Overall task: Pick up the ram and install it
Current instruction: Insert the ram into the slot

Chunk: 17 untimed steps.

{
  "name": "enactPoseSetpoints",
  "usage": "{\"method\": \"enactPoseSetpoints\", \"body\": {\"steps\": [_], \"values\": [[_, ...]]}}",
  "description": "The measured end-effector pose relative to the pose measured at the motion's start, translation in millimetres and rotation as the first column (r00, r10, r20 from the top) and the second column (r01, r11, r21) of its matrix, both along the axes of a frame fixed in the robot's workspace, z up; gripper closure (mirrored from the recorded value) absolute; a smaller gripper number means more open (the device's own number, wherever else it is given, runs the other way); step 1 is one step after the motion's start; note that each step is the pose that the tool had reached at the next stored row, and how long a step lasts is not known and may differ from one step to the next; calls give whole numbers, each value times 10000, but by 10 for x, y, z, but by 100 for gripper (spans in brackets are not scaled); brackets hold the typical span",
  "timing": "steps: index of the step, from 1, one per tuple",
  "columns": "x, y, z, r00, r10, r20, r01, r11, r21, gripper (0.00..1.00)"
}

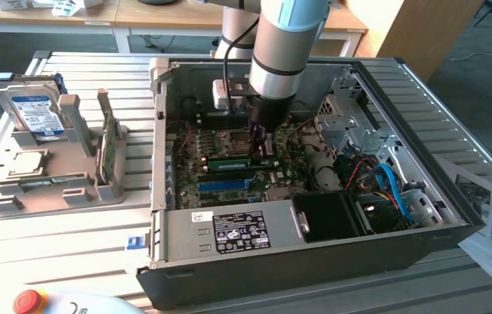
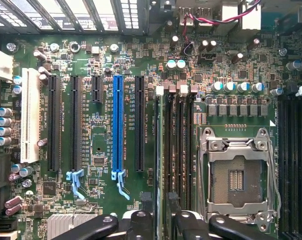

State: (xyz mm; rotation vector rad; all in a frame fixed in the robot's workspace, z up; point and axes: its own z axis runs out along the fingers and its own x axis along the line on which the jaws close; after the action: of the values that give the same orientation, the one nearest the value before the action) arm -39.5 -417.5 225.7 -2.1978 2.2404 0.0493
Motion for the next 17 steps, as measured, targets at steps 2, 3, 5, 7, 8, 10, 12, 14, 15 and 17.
{"method": "enactPoseSetpoints", "body": {"steps": [2,3,5,7,8,10,12,14,15,17], "values": [[0,0,0,10000,0,1,0,10000,0,75],[0,0,0,10000,0,0,0,10000,0,75],[0,0,0,10000,0,0,0,10000,0,75],[0,0,0,10000,0,0,0,10000,0,75],[0,0,0,10000,0,0,0,10000,0,75],[0,0,0,10000,0,0,0,10000,0,75],[0,0,0,10000,0,0,0,10000,1,75],[0,0,0,10000,0,0,0,10000,1,75],[0,0,0,10000,-1,1,1,10000,2,75],[0,-1,14,10000,-1,0,1,10000,-2,75]]}}
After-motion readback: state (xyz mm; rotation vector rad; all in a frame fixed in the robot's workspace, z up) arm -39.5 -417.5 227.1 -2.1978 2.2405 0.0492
